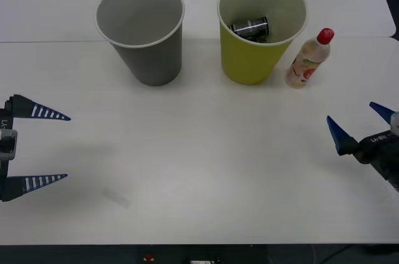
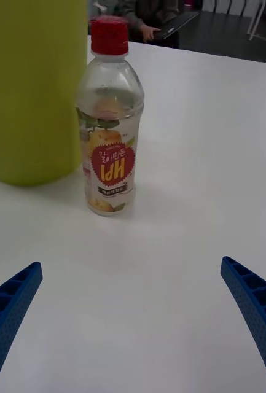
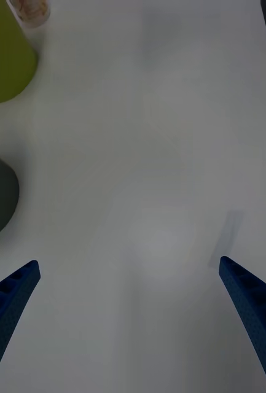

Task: Put the can into the green bin and the plastic bottle into the gray bin

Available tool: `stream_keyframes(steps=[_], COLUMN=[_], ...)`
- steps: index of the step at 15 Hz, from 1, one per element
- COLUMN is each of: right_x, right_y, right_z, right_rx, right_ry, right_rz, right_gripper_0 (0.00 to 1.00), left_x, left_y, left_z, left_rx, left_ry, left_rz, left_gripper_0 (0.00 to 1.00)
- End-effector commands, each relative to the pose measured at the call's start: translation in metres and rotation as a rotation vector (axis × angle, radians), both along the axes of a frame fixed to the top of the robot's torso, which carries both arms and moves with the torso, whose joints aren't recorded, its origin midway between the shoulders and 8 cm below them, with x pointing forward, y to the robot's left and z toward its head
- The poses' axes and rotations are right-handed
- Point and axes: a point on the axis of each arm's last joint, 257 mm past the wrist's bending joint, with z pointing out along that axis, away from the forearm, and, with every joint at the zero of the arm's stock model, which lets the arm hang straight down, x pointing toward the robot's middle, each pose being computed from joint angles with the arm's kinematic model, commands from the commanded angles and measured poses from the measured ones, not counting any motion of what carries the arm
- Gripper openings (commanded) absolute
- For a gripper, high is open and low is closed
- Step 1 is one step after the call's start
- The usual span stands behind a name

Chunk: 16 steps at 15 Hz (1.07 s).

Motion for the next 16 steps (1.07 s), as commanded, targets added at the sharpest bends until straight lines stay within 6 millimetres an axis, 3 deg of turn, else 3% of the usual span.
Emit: stream_keyframes(steps=[1, 8, 16], right_x=[0.014, 0.052, 0.114], right_y=[0.017, 0.044, 0.043], right_z=[-0.003, -0.009, -0.008], right_rx=[0.0, -0.047, -0.048], right_ry=[-0.012, -0.002, -0.046], right_rz=[0.056, 0.119, 0.052], right_gripper_0=[1.0, 1.0, 1.0], left_x=[0.0, 0.0, 0.0], left_y=[0.0, 0.0, 0.0], left_z=[0.0, 0.0, 0.0], left_rx=[0.0, 0.0, 0.0], left_ry=[0.0, 0.0, 0.0], left_rz=[0.0, 0.0, 0.0], left_gripper_0=[1.0, 1.0, 1.0])
